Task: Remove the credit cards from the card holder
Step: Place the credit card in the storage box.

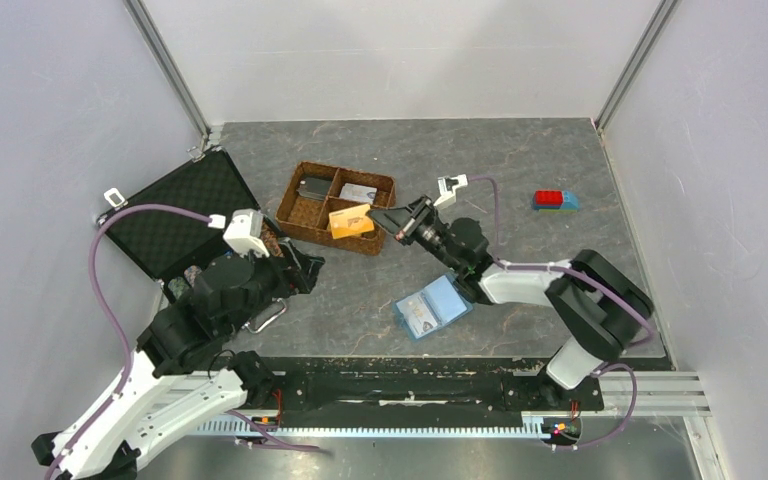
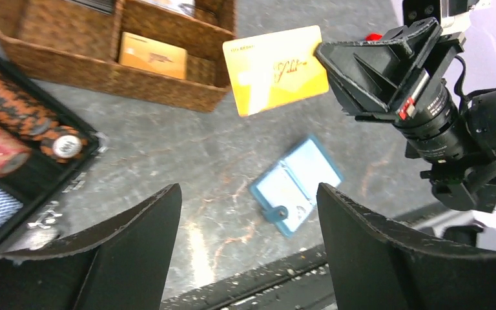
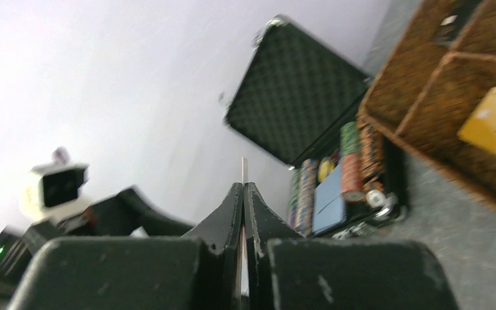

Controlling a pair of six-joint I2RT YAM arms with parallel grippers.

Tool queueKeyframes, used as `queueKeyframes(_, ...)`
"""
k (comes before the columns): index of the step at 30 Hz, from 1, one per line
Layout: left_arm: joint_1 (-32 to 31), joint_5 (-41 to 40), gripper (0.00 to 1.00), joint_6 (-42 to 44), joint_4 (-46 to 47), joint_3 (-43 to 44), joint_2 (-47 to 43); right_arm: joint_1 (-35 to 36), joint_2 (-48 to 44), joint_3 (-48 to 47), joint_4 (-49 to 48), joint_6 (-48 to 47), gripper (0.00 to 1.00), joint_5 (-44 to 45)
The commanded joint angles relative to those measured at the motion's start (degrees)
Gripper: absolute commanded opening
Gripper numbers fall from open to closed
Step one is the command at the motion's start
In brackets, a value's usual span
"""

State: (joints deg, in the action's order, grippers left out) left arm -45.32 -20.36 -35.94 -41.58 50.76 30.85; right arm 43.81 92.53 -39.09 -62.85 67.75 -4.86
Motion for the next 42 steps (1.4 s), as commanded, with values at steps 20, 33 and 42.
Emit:
queueKeyframes(20,0.2,28.6,0.53,-16.0,43.6,-13.3,5.6,-3.5,-21.2,18.6,-17.3,5.0,0.0,-19.9)
queueKeyframes(33,2.4,44.2,0.02,-5.3,32.8,-6.2,12.2,-11.8,-19.7,13.5,-14.2,-2.2,0.26,-48.2)
queueKeyframes(42,4.9,56.5,0.02,-0.6,30.4,-3.2,16.4,-12.1,-21.5,3.2,19.2,-25.6,0.4,-57.9)
